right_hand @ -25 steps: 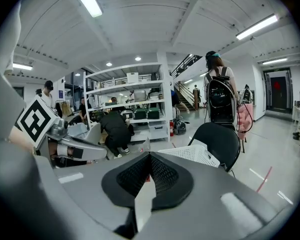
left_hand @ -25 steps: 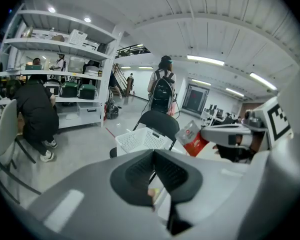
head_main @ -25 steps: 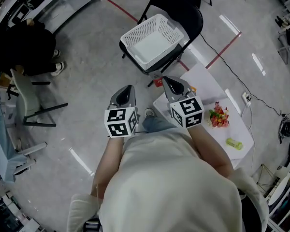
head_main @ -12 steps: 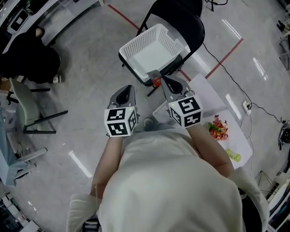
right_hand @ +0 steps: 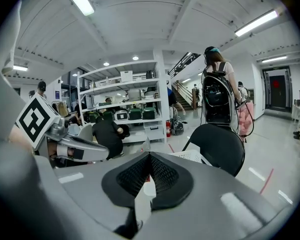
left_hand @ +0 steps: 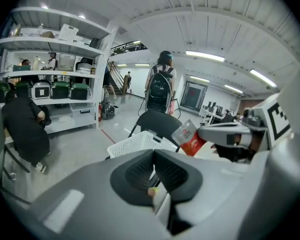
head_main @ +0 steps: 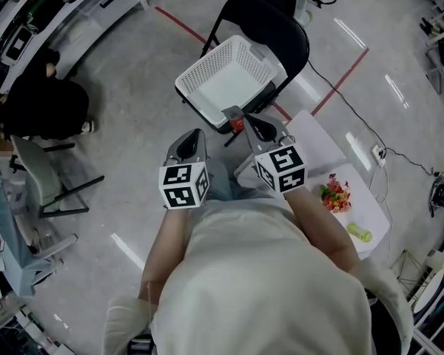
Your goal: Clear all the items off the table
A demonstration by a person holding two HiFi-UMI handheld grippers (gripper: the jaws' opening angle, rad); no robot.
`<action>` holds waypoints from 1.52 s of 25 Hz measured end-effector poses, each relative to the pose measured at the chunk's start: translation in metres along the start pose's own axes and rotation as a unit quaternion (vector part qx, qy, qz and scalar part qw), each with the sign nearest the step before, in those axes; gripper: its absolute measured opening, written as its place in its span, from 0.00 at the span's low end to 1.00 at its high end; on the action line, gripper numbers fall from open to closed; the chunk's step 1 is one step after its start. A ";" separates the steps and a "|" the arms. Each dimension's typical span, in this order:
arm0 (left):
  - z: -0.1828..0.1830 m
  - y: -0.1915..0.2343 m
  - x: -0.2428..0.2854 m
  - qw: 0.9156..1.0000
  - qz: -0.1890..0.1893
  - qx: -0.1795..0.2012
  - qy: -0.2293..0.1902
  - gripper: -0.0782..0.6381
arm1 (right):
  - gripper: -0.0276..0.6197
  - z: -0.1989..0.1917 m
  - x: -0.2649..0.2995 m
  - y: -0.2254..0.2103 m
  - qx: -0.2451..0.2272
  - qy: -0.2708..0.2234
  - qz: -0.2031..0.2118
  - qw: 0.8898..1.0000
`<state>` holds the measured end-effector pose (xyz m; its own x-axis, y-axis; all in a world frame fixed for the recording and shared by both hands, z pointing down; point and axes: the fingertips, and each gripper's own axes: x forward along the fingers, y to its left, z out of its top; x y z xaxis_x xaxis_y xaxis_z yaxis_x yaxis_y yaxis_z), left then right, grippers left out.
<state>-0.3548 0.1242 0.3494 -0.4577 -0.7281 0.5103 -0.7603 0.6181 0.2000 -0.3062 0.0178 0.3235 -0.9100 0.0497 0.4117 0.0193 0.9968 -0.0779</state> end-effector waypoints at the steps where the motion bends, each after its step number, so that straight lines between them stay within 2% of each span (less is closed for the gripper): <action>1: 0.001 0.001 0.004 1.000 -0.002 0.001 0.002 0.12 | 0.04 0.000 0.003 -0.003 0.002 0.001 -0.003 1.000; 21: 0.026 0.043 0.112 0.995 -0.070 0.031 0.059 0.12 | 0.04 -0.011 0.101 -0.058 0.057 0.047 -0.066 0.995; 38: 0.038 0.084 0.187 0.991 -0.091 0.037 0.093 0.12 | 0.04 -0.033 0.175 -0.091 0.085 0.091 -0.097 0.987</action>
<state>-0.5219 0.0290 0.4293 -0.2231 -0.7537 0.6182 -0.8566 0.4542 0.2446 -0.4531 -0.0621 0.4328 -0.7995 -0.1156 0.5894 -0.2329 0.9642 -0.1269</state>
